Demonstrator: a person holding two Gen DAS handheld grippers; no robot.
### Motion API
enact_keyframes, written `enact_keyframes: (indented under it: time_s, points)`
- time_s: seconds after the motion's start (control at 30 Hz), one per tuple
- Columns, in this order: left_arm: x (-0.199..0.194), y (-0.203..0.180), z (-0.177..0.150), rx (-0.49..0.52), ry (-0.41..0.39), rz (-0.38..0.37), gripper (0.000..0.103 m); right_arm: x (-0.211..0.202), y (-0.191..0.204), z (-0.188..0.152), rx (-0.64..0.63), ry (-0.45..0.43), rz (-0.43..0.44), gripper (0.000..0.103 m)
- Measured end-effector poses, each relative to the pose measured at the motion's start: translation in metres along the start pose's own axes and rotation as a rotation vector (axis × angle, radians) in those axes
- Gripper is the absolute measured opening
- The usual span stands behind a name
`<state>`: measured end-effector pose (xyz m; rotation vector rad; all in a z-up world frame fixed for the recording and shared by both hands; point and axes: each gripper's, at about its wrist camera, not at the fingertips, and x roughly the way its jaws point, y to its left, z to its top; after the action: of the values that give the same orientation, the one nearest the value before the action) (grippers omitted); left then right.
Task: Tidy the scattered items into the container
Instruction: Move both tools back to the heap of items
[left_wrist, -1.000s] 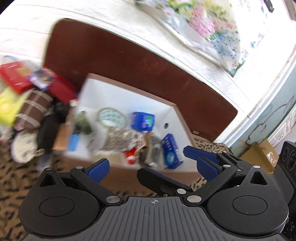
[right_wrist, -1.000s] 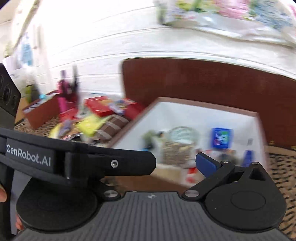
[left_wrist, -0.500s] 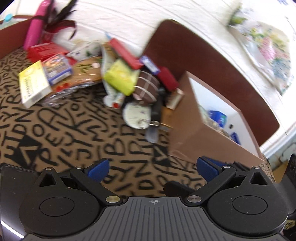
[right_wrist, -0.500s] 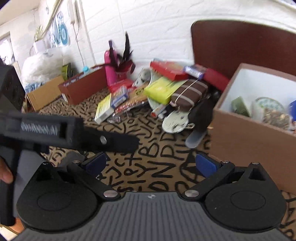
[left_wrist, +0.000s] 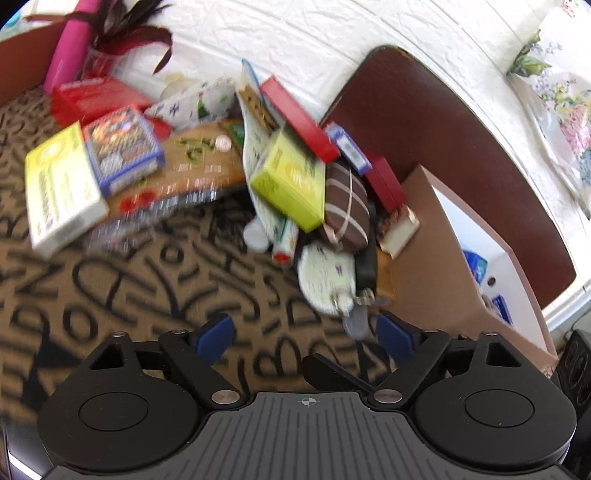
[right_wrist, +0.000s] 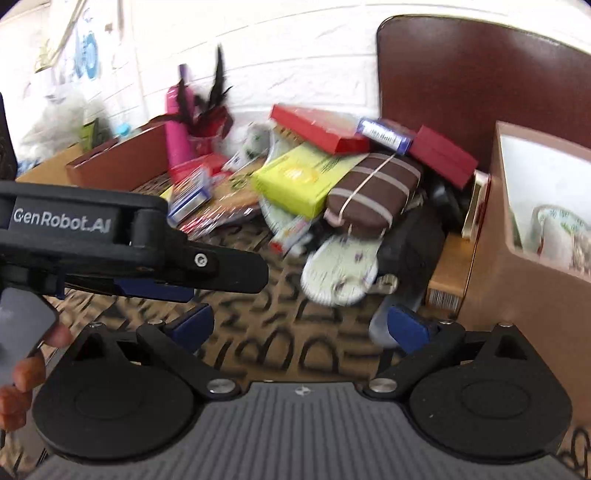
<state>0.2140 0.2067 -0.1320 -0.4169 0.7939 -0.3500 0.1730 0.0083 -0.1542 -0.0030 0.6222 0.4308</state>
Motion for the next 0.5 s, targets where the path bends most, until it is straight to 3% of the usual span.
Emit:
enact_keyframes:
  time_s: [0.1, 0.17, 0.3, 0.4, 0.5]
  points:
    - [0.010, 0.001, 0.018, 0.009, -0.022, -0.004, 0.082, 0.009, 0.005, 0.004, 0.071, -0.015, 0.003, 0.101]
    - [0.014, 0.003, 0.027, 0.013, -0.025, -0.024, 0.081, 0.008, 0.011, 0.008, 0.014, -0.035, 0.067, 0.093]
    - [0.024, 0.010, 0.037, 0.043, -0.007, -0.016, 0.075, 0.014, 0.020, 0.019, -0.110, -0.073, -0.018, 0.092]
    - [0.030, 0.019, 0.041, 0.046, 0.021, -0.005, 0.064, 0.032, 0.005, 0.025, -0.051, -0.027, -0.047, 0.089]
    - [0.037, 0.020, 0.041, 0.063, 0.042, -0.011, 0.063, 0.050, -0.008, 0.024, -0.009, 0.009, -0.059, 0.076]
